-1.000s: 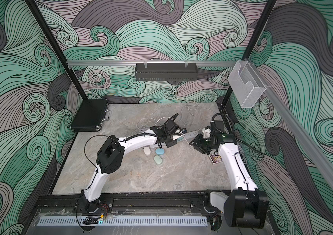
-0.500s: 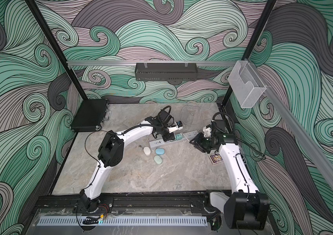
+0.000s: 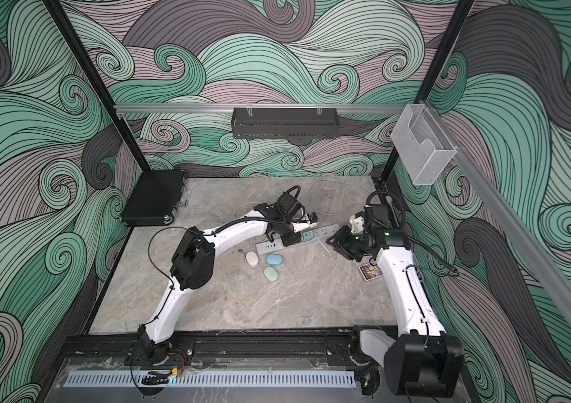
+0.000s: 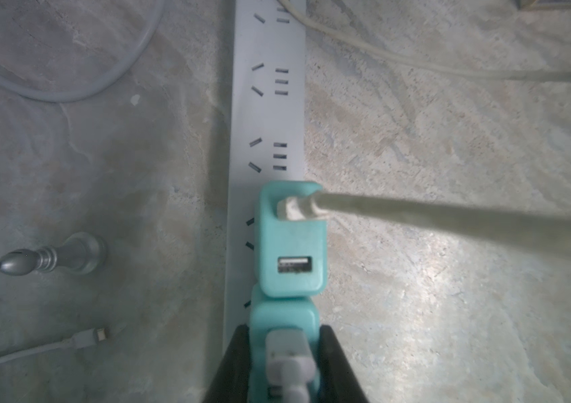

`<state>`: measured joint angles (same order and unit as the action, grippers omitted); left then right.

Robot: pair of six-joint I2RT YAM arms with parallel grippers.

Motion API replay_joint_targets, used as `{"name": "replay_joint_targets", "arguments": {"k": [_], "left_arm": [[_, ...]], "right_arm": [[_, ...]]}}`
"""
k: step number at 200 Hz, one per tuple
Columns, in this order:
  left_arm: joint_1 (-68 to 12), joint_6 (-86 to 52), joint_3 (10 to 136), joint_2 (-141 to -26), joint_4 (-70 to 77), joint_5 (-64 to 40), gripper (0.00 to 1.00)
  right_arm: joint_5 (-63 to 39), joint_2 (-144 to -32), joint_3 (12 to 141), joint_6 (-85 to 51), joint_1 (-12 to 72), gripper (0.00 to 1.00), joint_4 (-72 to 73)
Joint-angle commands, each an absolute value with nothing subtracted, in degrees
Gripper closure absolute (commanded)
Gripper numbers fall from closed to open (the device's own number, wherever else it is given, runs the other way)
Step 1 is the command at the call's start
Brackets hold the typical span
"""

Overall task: Charge the bluetooth headset
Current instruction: Adjust the plug at the socket.

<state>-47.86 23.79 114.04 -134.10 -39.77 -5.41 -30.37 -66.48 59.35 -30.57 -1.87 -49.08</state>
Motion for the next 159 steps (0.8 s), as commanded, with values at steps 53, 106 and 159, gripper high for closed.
{"name": "replay_joint_targets", "arguments": {"k": [53,106,159], "left_arm": [[-49.39,18.87,104.91,-145.59,-55.12,1.77,0.99],[-49.51,16.87,102.85,-143.12,-52.16,4.01,0.8],[-46.96,14.41,105.67,-134.06,-49.2,-1.85,0.52]], "right_arm": [[-29.58,-64.32,61.39,-30.78,-2.14,0.62,-50.68],[-29.4,-63.26,61.25,-30.94,-2.08,0.61,-50.81],[-28.41,-62.8,62.46,-29.87,-2.09,0.56,-51.64]]}}
